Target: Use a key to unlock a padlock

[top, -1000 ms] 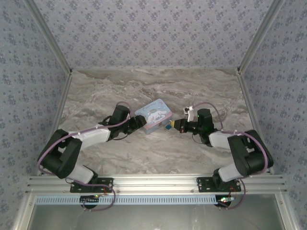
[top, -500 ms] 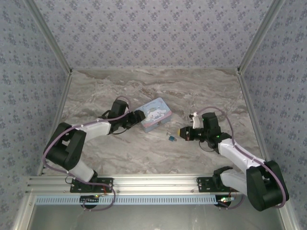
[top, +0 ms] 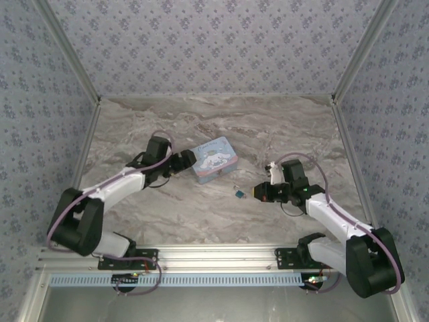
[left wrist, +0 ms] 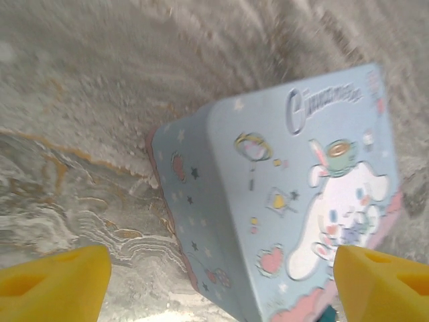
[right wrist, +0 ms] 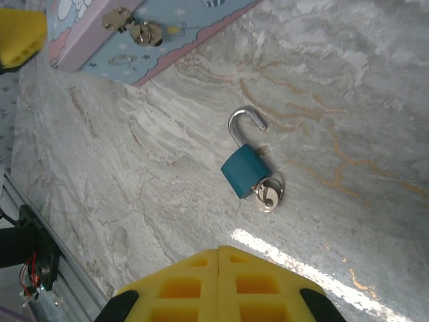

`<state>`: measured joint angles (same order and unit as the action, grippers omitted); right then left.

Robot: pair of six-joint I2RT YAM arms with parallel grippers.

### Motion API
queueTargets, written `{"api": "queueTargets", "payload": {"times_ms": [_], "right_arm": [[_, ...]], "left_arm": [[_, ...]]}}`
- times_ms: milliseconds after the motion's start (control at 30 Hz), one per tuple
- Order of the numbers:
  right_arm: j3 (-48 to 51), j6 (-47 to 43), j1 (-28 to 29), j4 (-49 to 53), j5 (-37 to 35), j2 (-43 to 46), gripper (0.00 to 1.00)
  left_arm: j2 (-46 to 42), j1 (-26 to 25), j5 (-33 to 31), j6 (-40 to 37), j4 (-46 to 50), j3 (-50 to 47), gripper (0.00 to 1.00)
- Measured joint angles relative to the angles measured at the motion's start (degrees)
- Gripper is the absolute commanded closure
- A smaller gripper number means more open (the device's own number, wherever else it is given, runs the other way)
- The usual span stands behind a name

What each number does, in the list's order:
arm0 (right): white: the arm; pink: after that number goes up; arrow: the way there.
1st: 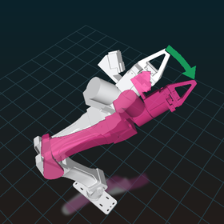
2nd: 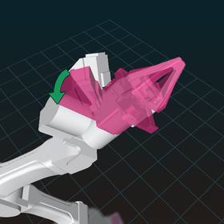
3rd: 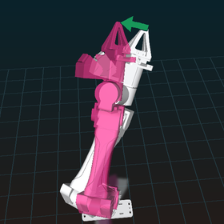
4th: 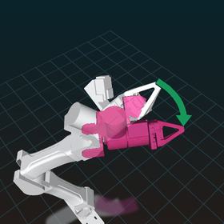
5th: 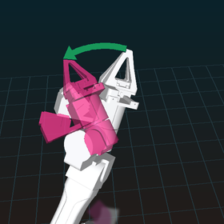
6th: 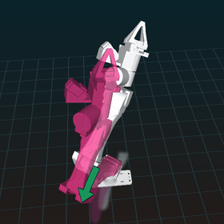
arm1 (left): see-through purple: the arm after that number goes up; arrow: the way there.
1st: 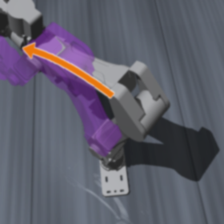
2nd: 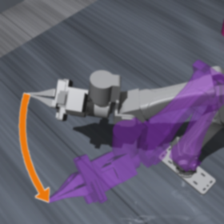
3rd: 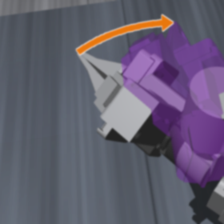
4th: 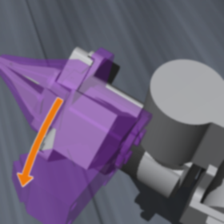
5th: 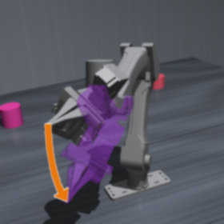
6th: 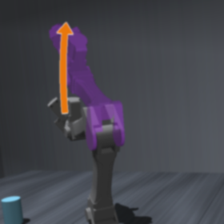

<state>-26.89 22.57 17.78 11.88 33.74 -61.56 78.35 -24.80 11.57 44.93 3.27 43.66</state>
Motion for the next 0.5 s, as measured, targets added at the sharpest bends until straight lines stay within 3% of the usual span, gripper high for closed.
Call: {"api": "queueTargets", "payload": {"times_ms": [300,500], "right_arm": [[-7.8,-3.9,-4.7,2.8,-5.6,0.2,0.75],[-9.5,-6.2,-11.1,4.2,-8.9,4.0,0.56]], "left_arm": [[-21.0,5.0,-8.4,-3.9,6.7,-3.5,0.0],[-32.9,9.1,-13.9,-7.6,11.0,-5.9,0.01]]}}
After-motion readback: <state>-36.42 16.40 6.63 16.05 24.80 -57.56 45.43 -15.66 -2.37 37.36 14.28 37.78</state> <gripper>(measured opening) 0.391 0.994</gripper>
